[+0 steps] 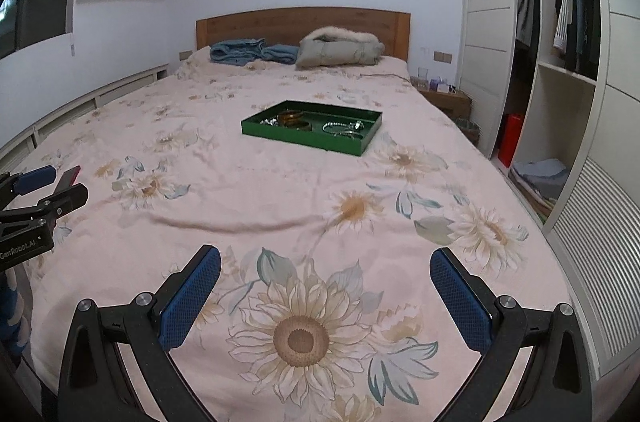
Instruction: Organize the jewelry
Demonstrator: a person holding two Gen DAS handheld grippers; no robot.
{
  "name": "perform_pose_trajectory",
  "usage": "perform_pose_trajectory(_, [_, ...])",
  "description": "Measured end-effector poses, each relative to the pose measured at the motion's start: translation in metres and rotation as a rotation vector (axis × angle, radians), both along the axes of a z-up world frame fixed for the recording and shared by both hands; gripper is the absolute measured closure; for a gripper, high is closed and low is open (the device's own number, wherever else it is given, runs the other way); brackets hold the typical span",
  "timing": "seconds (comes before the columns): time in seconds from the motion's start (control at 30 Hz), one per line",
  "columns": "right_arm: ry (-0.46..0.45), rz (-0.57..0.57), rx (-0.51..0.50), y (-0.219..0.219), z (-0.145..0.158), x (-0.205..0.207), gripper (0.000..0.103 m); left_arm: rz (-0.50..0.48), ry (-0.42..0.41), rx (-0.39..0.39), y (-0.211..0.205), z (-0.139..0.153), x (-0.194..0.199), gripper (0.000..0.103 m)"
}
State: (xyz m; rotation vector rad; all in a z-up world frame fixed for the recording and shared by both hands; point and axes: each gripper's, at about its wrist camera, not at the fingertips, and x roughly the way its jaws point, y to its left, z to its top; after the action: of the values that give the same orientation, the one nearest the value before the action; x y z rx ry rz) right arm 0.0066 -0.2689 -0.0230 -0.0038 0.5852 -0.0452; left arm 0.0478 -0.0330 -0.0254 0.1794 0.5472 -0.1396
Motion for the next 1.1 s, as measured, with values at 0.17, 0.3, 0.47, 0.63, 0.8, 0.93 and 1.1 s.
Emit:
perform_pose_trajectory(0.17, [0.022,-0.005,0.006,-0.001,-0.011,0.004,0.000,-0.006,0.026,0.006,-0.003,-0.010,0.005,0.030])
perform_pose_trajectory(0.3, [0.037,-0.006,0.009,-0.002,-0.018,0.008,0.000,-0.010,0.046,0.009,-0.006,-0.018,0.008,0.030])
perform_pose_trajectory(0.47, [0.050,-0.005,0.014,-0.002,-0.024,0.011,0.000,-0.017,0.064,0.014,-0.009,-0.026,0.011,0.030])
perform_pose_trajectory(0.63, [0.064,-0.005,0.019,-0.003,-0.030,0.013,0.000,-0.022,0.077,0.018,-0.011,-0.031,0.013,0.030])
perform_pose_trajectory(0.8, [0.070,-0.007,0.022,-0.004,-0.033,0.015,0.000,-0.024,0.084,0.020,-0.012,-0.034,0.015,0.030])
perform_pose_trajectory(0.93, [0.074,-0.006,0.024,-0.004,-0.034,0.015,0.000,-0.026,0.087,0.022,-0.013,-0.035,0.016,0.030])
perform_pose_trajectory(1.1, [0.076,-0.006,0.025,-0.004,-0.036,0.016,0.000,-0.026,0.089,0.020,-0.013,-0.036,0.016,0.030])
